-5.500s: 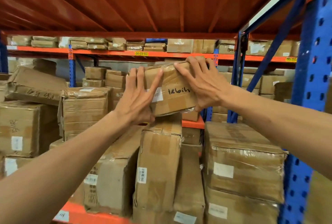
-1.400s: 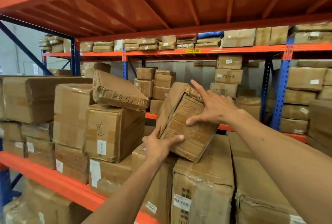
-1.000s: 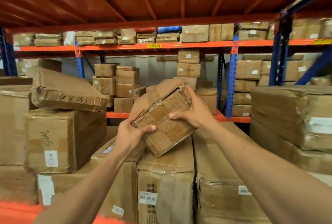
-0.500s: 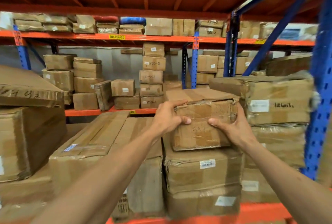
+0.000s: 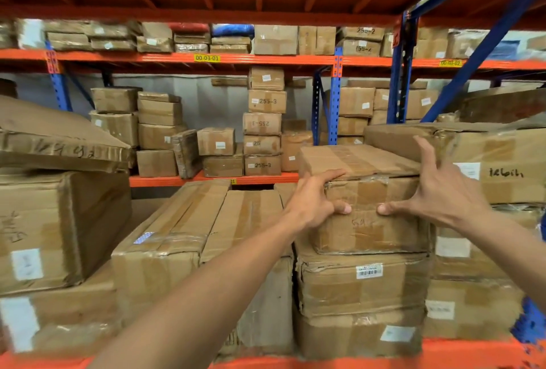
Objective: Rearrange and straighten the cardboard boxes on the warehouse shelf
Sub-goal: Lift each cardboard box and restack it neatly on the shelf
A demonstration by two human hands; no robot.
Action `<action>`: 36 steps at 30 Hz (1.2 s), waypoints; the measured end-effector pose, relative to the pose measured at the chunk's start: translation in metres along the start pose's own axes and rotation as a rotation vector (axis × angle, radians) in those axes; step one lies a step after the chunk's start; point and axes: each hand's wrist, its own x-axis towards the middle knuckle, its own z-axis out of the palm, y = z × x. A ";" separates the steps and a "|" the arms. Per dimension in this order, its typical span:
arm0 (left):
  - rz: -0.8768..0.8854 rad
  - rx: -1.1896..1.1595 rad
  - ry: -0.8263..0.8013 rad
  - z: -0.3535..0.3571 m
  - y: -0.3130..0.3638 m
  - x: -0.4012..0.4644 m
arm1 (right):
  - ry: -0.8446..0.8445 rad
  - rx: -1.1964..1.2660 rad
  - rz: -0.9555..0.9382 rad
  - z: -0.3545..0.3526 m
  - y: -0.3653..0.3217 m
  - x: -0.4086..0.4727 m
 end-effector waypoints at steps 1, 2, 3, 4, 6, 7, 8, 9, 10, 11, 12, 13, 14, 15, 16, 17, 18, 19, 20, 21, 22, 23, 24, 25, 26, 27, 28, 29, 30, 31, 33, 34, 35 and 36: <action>-0.002 0.016 -0.028 0.000 -0.001 -0.002 | 0.003 -0.112 -0.043 -0.007 -0.004 0.003; -0.010 0.008 -0.061 -0.002 -0.004 -0.004 | -0.013 -0.223 -0.098 -0.014 -0.012 0.007; -0.014 -0.040 -0.097 -0.007 -0.007 -0.007 | -0.048 -0.304 -0.154 -0.020 -0.021 0.012; -0.016 -0.124 -0.127 -0.013 -0.011 -0.010 | -0.089 -0.341 -0.205 -0.026 -0.032 0.019; -0.028 -0.232 -0.146 -0.031 -0.020 -0.016 | -0.142 -0.255 -0.288 -0.034 -0.058 0.033; -0.045 -0.205 -0.110 -0.042 -0.025 -0.020 | -0.137 -0.169 -0.328 -0.036 -0.074 0.040; -0.072 -0.159 -0.054 -0.053 -0.031 -0.024 | -0.109 -0.100 -0.374 -0.035 -0.090 0.047; -0.100 -0.122 0.017 -0.066 -0.037 -0.030 | -0.073 -0.059 -0.421 -0.033 -0.107 0.054; -0.125 -0.105 0.092 -0.080 -0.043 -0.036 | -0.042 -0.041 -0.468 -0.029 -0.125 0.060; -0.145 -0.079 0.163 -0.095 -0.051 -0.043 | -0.017 -0.033 -0.509 -0.024 -0.143 0.065; -0.159 -0.016 0.237 -0.113 -0.059 -0.051 | -0.001 -0.025 -0.545 -0.017 -0.162 0.069; -0.173 0.102 0.307 -0.133 -0.067 -0.060 | 0.005 -0.010 -0.577 -0.009 -0.181 0.072; -0.187 0.244 0.376 -0.154 -0.075 -0.070 | 0.005 0.010 -0.607 -0.001 -0.201 0.075; -0.199 0.387 0.436 -0.175 -0.083 -0.082 | 0.000 0.034 -0.632 0.007 -0.221 0.076; -0.207 0.527 0.483 -0.195 -0.088 -0.094 | -0.008 0.065 -0.649 0.014 -0.241 0.076; -0.211 0.667 0.519 -0.214 -0.093 -0.107 | -0.025 0.103 -0.659 0.021 -0.260 0.075; -0.218 0.813 0.544 -0.233 -0.098 -0.118 | -0.051 0.146 -0.663 0.028 -0.280 0.073; -0.241 0.969 0.552 -0.252 -0.101 -0.128 | -0.083 0.186 -0.669 0.036 -0.299 0.071; -0.275 1.116 0.550 -0.271 -0.105 -0.135 | -0.120 0.225 -0.677 0.045 -0.318 0.068; -0.313 1.231 0.552 -0.290 -0.108 -0.140 | -0.169 0.276 -0.677 0.054 -0.337 0.066; -0.353 1.291 0.571 -0.307 -0.110 -0.143 | -0.237 0.351 -0.663 0.062 -0.354 0.064; -0.391 1.295 0.606 -0.322 -0.111 -0.144 | -0.316 0.446 -0.639 0.070 -0.372 0.063; -0.430 1.251 0.644 -0.336 -0.113 -0.145 | -0.393 0.547 -0.609 0.076 -0.388 0.062; -0.475 1.176 0.671 -0.347 -0.114 -0.145 | -0.459 0.649 -0.575 0.081 -0.405 0.062; -0.517 1.085 0.681 -0.356 -0.115 -0.145 | -0.507 0.744 -0.533 0.086 -0.420 0.063; -0.549 0.992 0.677 -0.365 -0.117 -0.144 | -0.534 0.826 -0.492 0.091 -0.434 0.064; -0.570 0.906 0.662 -0.373 -0.121 -0.145 | -0.551 0.887 -0.458 0.096 -0.447 0.066; -0.587 0.836 0.644 -0.381 -0.124 -0.145 | -0.566 0.930 -0.436 0.101 -0.459 0.068; -0.597 0.784 0.628 -0.389 -0.128 -0.146 | -0.584 0.958 -0.426 0.107 -0.470 0.071; -0.603 0.747 0.611 -0.395 -0.132 -0.147 | -0.605 0.975 -0.428 0.112 -0.480 0.072; -0.595 0.686 0.586 -0.405 -0.142 -0.148 | -0.643 0.988 -0.453 0.121 -0.499 0.071; -0.578 0.661 0.588 -0.408 -0.147 -0.148 | -0.654 1.003 -0.466 0.126 -0.508 0.071; -0.550 0.641 0.601 -0.411 -0.152 -0.148 | -0.657 1.042 -0.466 0.130 -0.517 0.071; -0.508 0.623 0.623 -0.413 -0.157 -0.147 | -0.653 1.107 -0.449 0.134 -0.524 0.071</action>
